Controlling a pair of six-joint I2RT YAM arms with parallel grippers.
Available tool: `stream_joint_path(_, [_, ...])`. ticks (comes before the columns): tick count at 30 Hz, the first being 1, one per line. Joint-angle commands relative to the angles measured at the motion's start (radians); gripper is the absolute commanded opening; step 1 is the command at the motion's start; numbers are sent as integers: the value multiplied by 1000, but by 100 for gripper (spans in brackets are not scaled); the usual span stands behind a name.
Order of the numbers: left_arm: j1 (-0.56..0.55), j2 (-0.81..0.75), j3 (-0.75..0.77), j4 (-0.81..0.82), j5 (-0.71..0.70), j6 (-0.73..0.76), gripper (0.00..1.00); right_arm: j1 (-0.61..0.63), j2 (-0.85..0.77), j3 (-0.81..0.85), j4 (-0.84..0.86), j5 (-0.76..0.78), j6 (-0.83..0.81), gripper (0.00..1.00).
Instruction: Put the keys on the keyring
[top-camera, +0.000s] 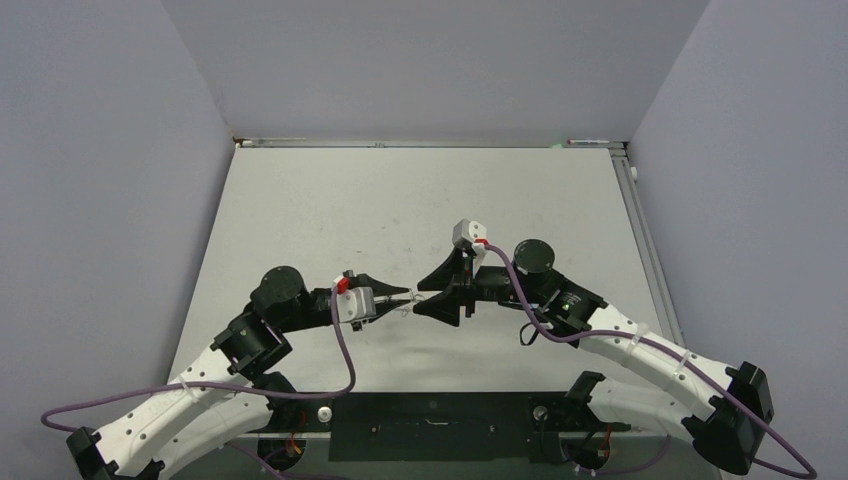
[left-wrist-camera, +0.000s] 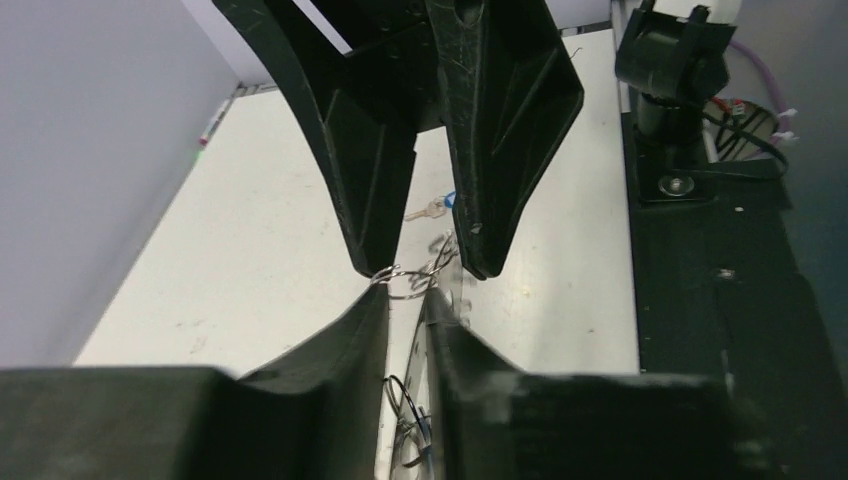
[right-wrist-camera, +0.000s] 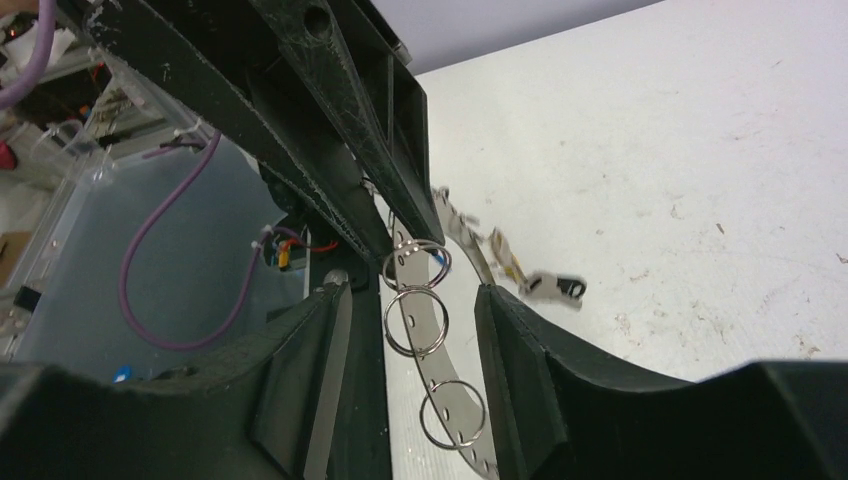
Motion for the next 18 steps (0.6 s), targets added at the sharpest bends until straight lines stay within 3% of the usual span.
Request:
stream_joint_path(1, [-3, 8, 103, -136, 84, 84, 0, 11, 10, 79, -94, -96, -105, 50])
stream_joint_path(11, [-2, 16, 94, -168, 90, 89, 0, 8, 62, 88, -177, -115, -198, 47])
stream_joint_path(18, [-2, -19, 63, -132, 124, 81, 0, -8, 72, 70, -142, -142, -207, 58])
